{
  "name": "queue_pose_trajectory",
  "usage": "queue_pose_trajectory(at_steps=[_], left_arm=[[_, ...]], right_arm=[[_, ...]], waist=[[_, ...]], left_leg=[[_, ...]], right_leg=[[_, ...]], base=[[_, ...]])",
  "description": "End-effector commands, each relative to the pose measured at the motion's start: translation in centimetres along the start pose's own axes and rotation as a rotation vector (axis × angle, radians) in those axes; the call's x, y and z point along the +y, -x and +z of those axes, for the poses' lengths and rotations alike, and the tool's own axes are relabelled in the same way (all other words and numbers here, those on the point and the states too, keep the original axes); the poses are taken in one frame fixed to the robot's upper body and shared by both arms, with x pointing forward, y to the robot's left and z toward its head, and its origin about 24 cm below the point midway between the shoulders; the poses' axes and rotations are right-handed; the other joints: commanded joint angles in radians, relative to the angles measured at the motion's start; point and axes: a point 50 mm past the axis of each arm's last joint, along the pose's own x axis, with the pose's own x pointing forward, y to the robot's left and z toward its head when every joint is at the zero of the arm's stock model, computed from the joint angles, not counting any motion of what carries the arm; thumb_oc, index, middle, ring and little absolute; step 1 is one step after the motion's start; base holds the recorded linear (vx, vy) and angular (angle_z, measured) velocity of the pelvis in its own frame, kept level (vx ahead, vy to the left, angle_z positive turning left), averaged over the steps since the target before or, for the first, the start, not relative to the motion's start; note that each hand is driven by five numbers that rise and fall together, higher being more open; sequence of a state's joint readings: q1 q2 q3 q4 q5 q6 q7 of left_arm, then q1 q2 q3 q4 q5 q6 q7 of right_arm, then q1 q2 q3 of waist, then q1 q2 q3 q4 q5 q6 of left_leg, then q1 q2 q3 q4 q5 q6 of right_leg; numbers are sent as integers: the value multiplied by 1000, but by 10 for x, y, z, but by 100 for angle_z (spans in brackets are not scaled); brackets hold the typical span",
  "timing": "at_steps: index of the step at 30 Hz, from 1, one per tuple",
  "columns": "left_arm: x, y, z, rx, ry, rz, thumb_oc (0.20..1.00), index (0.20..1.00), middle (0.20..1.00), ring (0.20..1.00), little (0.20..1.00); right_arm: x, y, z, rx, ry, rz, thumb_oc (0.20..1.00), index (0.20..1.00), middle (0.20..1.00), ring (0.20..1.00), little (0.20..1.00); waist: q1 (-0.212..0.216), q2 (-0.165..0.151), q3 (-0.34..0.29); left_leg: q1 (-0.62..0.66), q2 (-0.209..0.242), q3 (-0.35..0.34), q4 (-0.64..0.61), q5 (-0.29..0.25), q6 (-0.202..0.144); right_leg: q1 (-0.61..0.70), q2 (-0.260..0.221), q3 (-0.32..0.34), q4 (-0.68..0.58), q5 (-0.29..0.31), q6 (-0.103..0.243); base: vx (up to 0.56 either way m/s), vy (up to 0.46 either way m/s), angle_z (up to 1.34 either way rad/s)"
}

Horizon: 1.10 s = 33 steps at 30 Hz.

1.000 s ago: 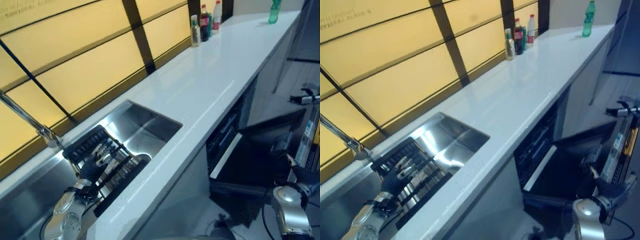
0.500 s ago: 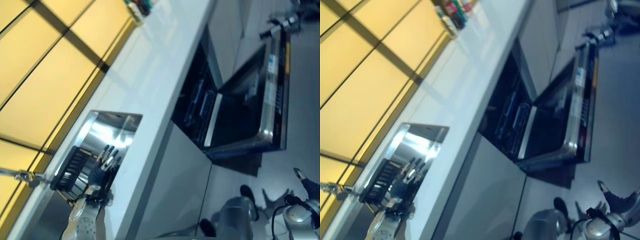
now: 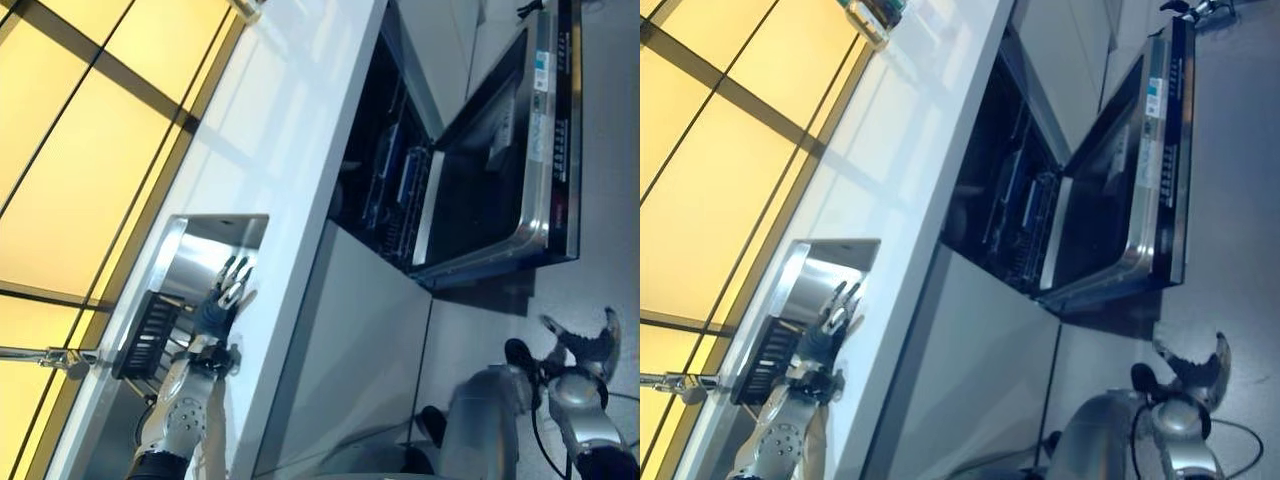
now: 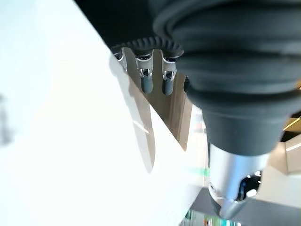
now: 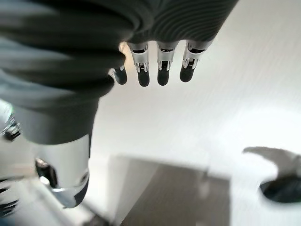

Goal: Pick up plates and place into dishwasher.

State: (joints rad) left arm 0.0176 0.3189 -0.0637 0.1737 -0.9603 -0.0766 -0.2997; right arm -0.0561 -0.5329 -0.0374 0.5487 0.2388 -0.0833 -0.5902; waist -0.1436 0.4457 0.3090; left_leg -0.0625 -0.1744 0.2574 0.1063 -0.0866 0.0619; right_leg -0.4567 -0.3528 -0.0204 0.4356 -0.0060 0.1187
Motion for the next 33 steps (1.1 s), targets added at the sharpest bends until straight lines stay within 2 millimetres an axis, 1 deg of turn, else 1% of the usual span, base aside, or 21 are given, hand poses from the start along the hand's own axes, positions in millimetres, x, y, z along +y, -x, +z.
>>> queue_pose_trajectory(at_steps=[1,2,3,6,10,15,16,21,26,28,29,31,32,33], left_arm=[[10,21,-21,114,31,58,1000,1000,1000,1000,1000],[10,22,-24,126,34,59,1000,1000,1000,1000,1000],[10,22,-25,131,37,62,1000,1000,1000,1000,1000],[12,27,-29,155,41,70,1000,1000,1000,1000,1000],[17,36,-29,167,44,92,1000,1000,1000,1000,1000],[24,45,-29,174,49,102,1000,1000,1000,1000,1000],[25,47,-28,179,51,108,1000,1000,1000,1000,1000],[30,52,-24,184,53,124,1000,1000,1000,1000,1000],[37,54,-12,162,53,133,1000,1000,1000,1000,1000],[39,54,-10,155,29,146,1000,1000,1000,1000,1000],[41,54,-8,150,23,150,1000,1000,1000,1000,1000],[42,51,-2,126,4,148,1000,1000,1000,1000,1000],[43,50,1,119,-6,146,1000,1000,1000,1000,1000],[44,50,3,119,-32,141,1000,1000,1000,1000,1000]], right_arm=[[16,-8,49,-167,-149,119,1000,1000,1000,1000,1000],[22,-6,56,-177,-174,165,1000,1000,1000,1000,1000],[28,-6,61,-186,-191,213,1000,1000,1000,1000,1000],[43,-3,74,-205,-223,347,1000,1000,1000,1000,1000],[60,15,89,-257,-299,528,1000,1000,1000,1000,1000],[66,30,94,-319,-314,649,1000,1000,1000,1000,1000],[67,34,95,-325,-322,671,1000,1000,1000,1000,1000],[69,43,100,-369,-306,772,1000,1000,1000,1000,1000],[72,52,115,-458,-262,943,1000,1000,1000,1000,1000],[76,58,124,-501,-263,1011,1000,1000,1000,1000,1000],[77,60,126,-512,-261,1028,1000,1000,1000,1000,1000],[79,67,136,-557,-271,1085,1000,1000,1000,1000,1000],[80,69,138,-572,-273,1106,1000,1000,1000,1000,1000],[80,70,140,-588,-288,1121,1000,1000,1000,1000,1000]], waist=[[45,44,16],[54,43,8],[62,42,2],[82,35,-21],[111,11,-50],[138,-21,-87],[146,-37,-102],[168,-89,-145],[192,-156,-178],[206,-195,-193],[209,-204,-196],[224,-248,-208],[228,-260,-211],[234,-278,-213]], left_leg=[[-139,-61,1,262,-141,2],[-138,-62,-6,263,-139,1],[-148,-64,-1,261,-123,7],[-138,-67,-20,264,-124,4],[-107,-69,-45,244,-119,3],[-71,-65,-81,205,-108,4],[-57,-62,-94,192,-105,5],[-5,-51,-131,133,-90,6],[44,-35,-155,84,-81,0],[60,-25,-169,71,-79,-3],[64,-22,-174,67,-78,-4],[78,-7,-190,57,-76,-7],[81,-3,-193,56,-77,-7],[84,3,-199,54,-78,-7]], right_leg=[[84,-73,6,-131,63,3],[91,-76,0,-125,57,1],[84,-79,-2,-132,78,-5],[113,-83,-21,-130,67,-8],[176,-86,-73,-165,71,-7],[239,-75,-119,-202,70,-5],[259,-68,-131,-212,68,-4],[328,-41,-167,-263,69,0],[389,-13,-206,-313,71,8],[404,0,-222,-315,65,12],[409,4,-226,-316,63,12],[427,18,-237,-316,58,13],[431,21,-240,-316,58,13],[437,26,-243,-314,61,14]], base=[[111,9,28],[52,17,28],[62,18,32],[99,-5,28],[91,-33,16],[41,-37,18],[47,-52,16],[20,-37,23],[-28,-37,35],[-50,-64,45],[-50,-76,36],[-58,-88,36],[-68,-94,29],[-89,-143,22]])
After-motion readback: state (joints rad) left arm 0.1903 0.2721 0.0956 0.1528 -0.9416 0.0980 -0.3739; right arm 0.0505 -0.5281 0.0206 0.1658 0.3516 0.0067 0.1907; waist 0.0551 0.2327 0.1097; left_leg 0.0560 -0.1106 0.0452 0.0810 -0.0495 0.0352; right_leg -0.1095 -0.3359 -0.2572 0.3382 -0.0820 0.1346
